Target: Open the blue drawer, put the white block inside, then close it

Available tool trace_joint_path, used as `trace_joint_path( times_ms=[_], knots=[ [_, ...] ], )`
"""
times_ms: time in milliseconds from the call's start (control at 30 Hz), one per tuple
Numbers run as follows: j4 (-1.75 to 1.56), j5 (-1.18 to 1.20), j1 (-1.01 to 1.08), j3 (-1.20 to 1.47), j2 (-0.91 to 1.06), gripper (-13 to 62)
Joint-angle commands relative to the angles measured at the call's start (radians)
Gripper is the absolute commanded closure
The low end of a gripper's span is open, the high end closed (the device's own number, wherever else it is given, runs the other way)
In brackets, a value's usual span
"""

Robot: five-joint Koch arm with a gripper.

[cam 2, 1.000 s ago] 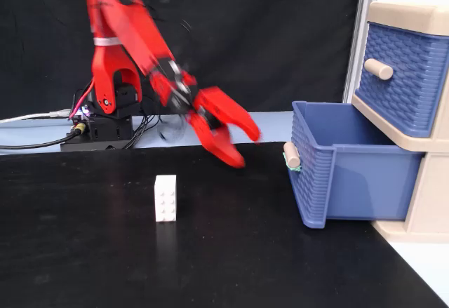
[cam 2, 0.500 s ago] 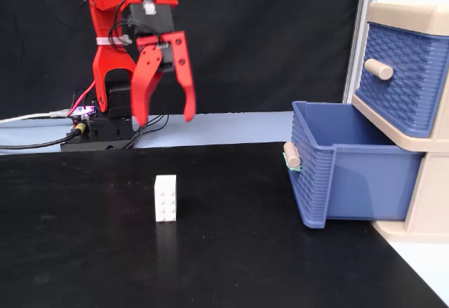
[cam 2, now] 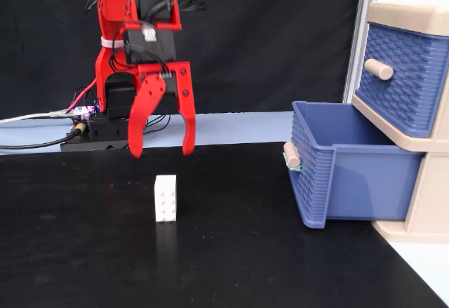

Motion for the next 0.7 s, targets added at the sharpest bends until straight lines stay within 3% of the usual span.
trace_joint_path(
  times_ms=[0,667],
  knots=[
    [-0.034,0.000,0.008,-0.023,0.006,15.7],
    [-0.135,-0.002,0.012,-0.018,-0.199,16.3]
  ],
)
